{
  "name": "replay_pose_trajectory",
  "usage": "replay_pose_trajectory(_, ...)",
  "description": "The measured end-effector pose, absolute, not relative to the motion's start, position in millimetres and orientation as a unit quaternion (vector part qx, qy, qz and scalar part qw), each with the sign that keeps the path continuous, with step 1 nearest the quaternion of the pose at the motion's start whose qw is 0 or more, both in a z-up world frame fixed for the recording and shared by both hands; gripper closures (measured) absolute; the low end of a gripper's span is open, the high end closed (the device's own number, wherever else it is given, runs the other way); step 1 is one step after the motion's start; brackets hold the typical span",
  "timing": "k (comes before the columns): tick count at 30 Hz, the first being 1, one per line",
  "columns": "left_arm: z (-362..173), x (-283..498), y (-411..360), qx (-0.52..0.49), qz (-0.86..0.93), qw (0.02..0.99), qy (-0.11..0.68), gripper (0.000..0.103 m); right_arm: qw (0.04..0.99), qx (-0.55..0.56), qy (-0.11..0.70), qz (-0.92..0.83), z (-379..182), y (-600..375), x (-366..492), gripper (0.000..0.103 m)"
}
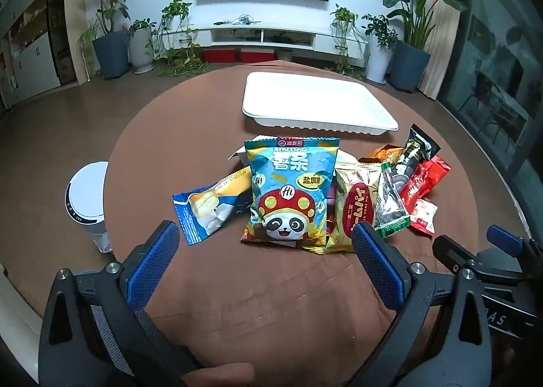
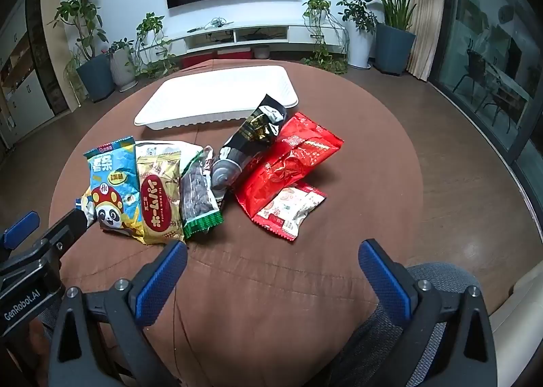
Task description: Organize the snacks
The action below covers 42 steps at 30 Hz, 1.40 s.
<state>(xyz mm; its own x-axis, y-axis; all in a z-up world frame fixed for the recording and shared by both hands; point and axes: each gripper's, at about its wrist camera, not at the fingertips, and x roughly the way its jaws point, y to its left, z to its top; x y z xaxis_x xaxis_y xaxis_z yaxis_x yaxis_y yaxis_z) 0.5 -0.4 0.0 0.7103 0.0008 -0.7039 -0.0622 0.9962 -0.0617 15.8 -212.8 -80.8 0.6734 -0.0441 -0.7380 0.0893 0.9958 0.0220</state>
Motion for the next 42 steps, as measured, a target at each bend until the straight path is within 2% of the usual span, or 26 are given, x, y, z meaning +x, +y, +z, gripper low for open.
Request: replay_pose_trajectory(42, -0.8, -2.2, -5.0, -0.034, 0.018, 0.926, 0.377, 0.000, 0.916, 0.018, 0.400, -0.036, -79.2, -206.8, 15.2, 0.000)
